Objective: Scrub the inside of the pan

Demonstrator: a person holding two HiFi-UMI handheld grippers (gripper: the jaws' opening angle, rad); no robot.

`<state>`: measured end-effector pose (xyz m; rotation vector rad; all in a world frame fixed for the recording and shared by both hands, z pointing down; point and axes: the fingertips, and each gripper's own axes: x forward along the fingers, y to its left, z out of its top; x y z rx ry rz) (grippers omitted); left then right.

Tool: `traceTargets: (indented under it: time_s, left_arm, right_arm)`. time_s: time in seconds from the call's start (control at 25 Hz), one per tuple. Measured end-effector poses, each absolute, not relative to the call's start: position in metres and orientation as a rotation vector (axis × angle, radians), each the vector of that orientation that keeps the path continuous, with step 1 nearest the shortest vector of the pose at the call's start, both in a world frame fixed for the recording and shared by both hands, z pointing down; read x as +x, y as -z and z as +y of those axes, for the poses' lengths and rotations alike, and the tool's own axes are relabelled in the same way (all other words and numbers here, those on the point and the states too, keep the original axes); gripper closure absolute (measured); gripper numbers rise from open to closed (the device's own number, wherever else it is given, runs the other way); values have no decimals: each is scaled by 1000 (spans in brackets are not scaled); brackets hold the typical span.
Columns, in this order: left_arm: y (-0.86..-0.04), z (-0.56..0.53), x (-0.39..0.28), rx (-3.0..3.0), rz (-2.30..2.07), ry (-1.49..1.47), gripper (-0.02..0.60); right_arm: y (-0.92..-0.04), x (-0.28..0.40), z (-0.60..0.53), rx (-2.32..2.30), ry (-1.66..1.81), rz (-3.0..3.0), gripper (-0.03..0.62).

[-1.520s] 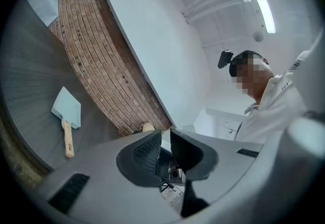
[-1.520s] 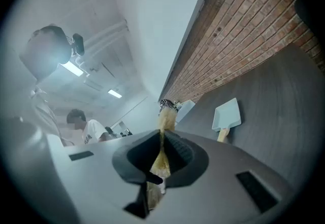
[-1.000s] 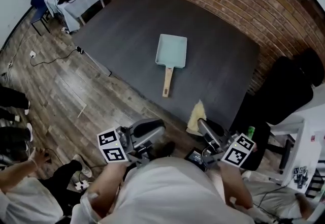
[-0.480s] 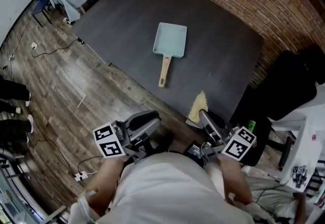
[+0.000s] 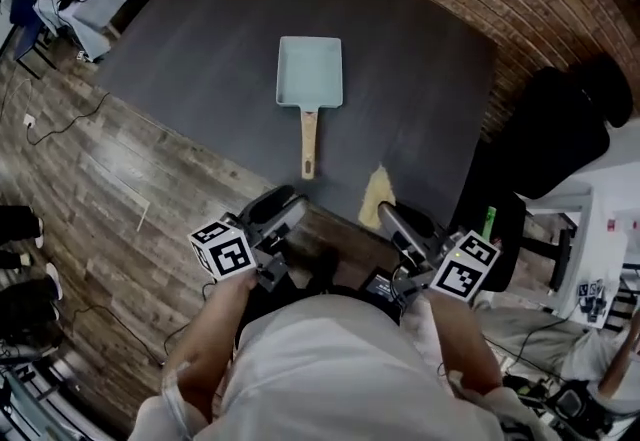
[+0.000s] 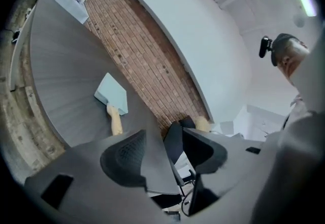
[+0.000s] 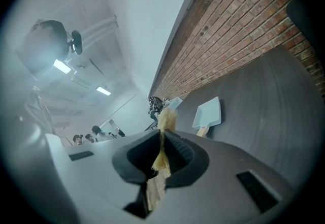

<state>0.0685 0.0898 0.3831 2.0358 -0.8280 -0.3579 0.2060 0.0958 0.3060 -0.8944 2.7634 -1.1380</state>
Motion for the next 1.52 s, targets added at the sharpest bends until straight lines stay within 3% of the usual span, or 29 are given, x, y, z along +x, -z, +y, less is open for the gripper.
traceTargets:
  time_s: [0.24, 0.56, 0.68, 0.8, 1.16, 1.52]
  left_arm:
    - [-449, 22, 56, 1926, -783, 211, 330]
    - [-501, -28, 72, 1839, -641, 91, 328]
    - [-501, -37, 93, 1848, -549, 68, 339]
    - [-504, -41, 106, 1831, -500, 41, 428]
    - [-502, -26, 103, 1709, -509, 120, 472]
    - [-504, 30, 96, 1678, -471, 53, 474]
  right_arm:
    - [-307, 171, 75, -1045, 1120, 2735, 562]
    - [-321, 146, 55, -1262, 1120, 2666, 562]
    - [-328, 145, 47, -1345, 1103, 2668, 562]
    - [-335, 144, 40, -1402, 1080, 2693, 562]
    - [-359, 138, 9, -1354, 1096, 2857, 562]
    - [-384, 103, -42, -1187, 1074, 3081, 562]
